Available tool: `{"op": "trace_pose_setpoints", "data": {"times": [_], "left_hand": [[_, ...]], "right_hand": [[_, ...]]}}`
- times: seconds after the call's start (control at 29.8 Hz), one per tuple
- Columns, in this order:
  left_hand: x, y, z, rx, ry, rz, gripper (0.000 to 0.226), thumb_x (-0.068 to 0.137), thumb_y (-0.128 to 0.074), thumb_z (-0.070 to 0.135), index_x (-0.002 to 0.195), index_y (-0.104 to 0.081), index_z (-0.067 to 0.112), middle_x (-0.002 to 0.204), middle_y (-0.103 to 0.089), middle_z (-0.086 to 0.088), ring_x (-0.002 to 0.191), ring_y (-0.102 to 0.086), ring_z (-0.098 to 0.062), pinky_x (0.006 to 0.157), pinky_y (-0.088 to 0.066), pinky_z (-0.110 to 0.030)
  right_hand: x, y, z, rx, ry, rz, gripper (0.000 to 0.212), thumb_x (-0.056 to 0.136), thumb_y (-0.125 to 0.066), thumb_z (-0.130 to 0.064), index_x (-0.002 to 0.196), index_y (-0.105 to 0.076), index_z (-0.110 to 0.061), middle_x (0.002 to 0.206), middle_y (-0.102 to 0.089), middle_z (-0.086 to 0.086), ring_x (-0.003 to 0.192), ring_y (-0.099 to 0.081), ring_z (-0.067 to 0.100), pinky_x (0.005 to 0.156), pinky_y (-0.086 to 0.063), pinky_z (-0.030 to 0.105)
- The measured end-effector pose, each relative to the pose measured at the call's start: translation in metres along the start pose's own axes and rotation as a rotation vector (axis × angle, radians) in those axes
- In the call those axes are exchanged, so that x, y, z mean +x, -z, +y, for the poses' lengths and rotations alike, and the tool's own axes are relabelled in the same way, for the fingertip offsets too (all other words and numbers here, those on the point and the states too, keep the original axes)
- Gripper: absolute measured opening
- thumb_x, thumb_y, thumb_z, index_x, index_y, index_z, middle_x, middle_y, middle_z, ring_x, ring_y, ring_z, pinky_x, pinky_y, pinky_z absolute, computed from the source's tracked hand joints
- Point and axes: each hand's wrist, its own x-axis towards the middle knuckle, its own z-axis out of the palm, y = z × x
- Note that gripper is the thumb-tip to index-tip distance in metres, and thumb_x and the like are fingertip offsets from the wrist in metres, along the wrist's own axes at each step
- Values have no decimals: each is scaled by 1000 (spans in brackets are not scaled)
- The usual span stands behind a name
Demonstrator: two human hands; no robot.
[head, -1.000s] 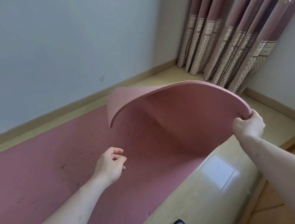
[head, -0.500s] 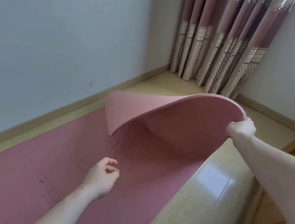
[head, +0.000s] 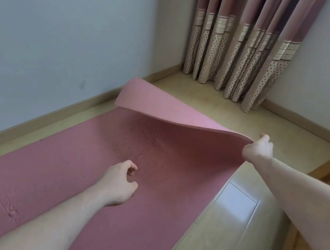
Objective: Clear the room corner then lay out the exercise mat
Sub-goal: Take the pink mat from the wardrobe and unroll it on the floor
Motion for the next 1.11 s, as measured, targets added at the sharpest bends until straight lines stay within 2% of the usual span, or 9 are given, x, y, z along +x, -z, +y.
{"op": "trace_pose_setpoints", "data": {"times": [0.07,0.2,0.3,0.44,0.5,0.6,0.77,0.94,1.11], "left_hand": [[-2,-8,-9,36,-2,-18,43,90,-62,23,132,-54,26,129,-57,9,94,-54,-10,89,-41,-23],[-17,-21,-43,207,3,-102,47,92,-58,31,138,-47,31,139,-49,13,126,-51,-13,105,-41,-29],[-33,-16,-74,364,45,-182,51,93,-55,33,143,-42,34,144,-43,12,130,-51,-18,103,-44,-34],[-53,0,-114,497,86,-235,51,96,-53,32,144,-39,33,146,-40,12,130,-53,-18,99,-43,-30],[-62,9,-138,493,123,-224,49,95,-52,33,142,-40,35,144,-41,14,130,-52,-15,99,-43,-28],[-81,20,-186,471,196,-206,47,92,-52,33,138,-43,37,139,-43,15,127,-54,-14,99,-45,-31],[-131,26,-260,489,323,-242,47,95,-52,32,141,-42,33,139,-43,10,127,-54,-19,99,-45,-31],[-183,4,-333,410,470,-269,53,94,-57,38,144,-43,30,142,-39,6,128,-54,-21,101,-45,-33],[-216,-44,-387,276,653,-237,80,87,-65,49,156,-30,26,168,-7,-6,148,-33,-32,117,-35,-36]], "right_hand": [[-1,-11,7,-10,32,18,60,99,-56,-16,153,-32,-10,153,-33,21,135,-44,44,116,-36,46],[-12,-31,16,-88,146,6,62,97,-59,-16,154,-34,-14,160,-25,17,140,-38,42,117,-33,46],[-38,-55,18,-213,299,-114,68,91,-59,-8,154,-36,-15,162,-22,20,144,-33,43,118,-32,47],[-99,-97,10,-456,530,-346,75,88,-58,-4,157,-30,-15,163,-18,18,149,-22,39,122,-24,42],[-135,-123,2,-516,603,-453,77,89,-57,-5,159,-26,-18,165,-14,15,151,-16,37,123,-22,41],[-191,-164,-17,-561,654,-611,77,94,-56,-9,160,-21,-22,167,-8,9,153,-10,35,122,-29,44],[-277,-228,-46,-696,851,-799,79,95,-60,-20,161,-17,-26,167,-6,7,152,-10,36,119,-31,46],[-340,-271,-28,-807,846,-935,84,95,-65,-29,162,-13,-28,169,0,5,155,-3,38,118,-32,48],[-362,-303,30,-964,794,-994,95,92,-68,-42,163,-7,-29,169,6,9,154,0,43,122,-27,52]]}}
